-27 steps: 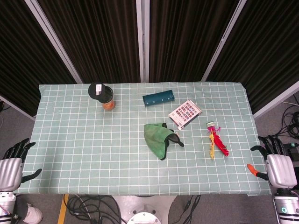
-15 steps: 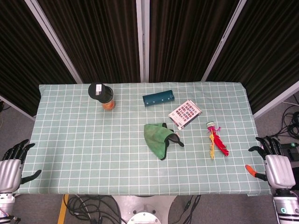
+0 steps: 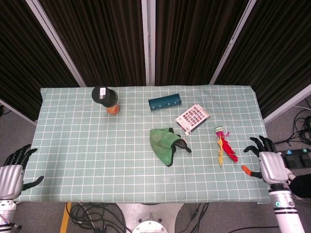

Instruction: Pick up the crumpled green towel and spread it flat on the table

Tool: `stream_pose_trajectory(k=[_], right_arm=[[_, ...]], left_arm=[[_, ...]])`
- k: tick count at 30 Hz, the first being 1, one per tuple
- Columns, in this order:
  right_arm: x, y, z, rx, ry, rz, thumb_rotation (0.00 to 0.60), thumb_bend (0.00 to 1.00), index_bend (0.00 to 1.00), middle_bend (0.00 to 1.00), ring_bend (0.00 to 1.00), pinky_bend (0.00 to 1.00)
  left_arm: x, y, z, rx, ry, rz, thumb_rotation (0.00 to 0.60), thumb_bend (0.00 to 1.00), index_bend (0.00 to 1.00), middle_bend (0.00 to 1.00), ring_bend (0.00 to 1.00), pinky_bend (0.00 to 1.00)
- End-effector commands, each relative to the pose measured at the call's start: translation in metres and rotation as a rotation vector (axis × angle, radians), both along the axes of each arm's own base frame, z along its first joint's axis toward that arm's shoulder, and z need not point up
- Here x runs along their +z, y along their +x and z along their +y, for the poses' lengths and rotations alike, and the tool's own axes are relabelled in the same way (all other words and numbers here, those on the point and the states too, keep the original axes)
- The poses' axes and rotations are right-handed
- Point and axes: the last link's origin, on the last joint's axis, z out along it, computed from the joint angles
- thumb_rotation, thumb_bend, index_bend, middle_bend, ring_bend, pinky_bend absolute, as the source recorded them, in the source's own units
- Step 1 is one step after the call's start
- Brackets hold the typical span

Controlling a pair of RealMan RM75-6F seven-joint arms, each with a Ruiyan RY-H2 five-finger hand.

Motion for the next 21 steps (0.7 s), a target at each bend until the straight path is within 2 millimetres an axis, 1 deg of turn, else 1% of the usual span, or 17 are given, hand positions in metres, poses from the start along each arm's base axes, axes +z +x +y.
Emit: stream_pose_trajectory(k=[1,5,8,14,21], right_arm=[[-0.024,0.020,-0.029,0.008,0.052,-0.035,0.600,0.08,0.42,0.14,0.00,0.04],[-0.054,0.036,-0.055,-0.027,0.121,-0.106,0.600,0.10,0.42,0.14,0.00,0.04],[-0.075,0.046,-0.072,-0.047,0.158,-0.122,0.600,0.13,0.42,0.14,0.00,0.04],[-0.115,0.063,-0.100,-0.090,0.219,-0.151,0.600,0.14,0.44,0.13,0.00,0.04],[-0.152,0.084,-0.126,-0.130,0.271,-0.162,0.600,0.17,0.45,0.13,0.00,0.04]], left_arm=[[0.000,-0.001,-0.001,0.002,0.002,-0.002,0.600,0.16,0.25,0.21,0.15,0.21],[0.000,-0.001,-0.003,-0.001,0.002,-0.004,0.600,0.15,0.25,0.21,0.15,0.21],[0.000,-0.001,-0.004,-0.002,0.001,-0.006,0.600,0.15,0.25,0.21,0.15,0.21],[0.000,-0.003,-0.005,0.003,-0.002,-0.007,0.600,0.16,0.25,0.21,0.15,0.21],[-0.002,-0.005,-0.004,0.006,-0.006,-0.010,0.600,0.16,0.25,0.21,0.15,0.21]])
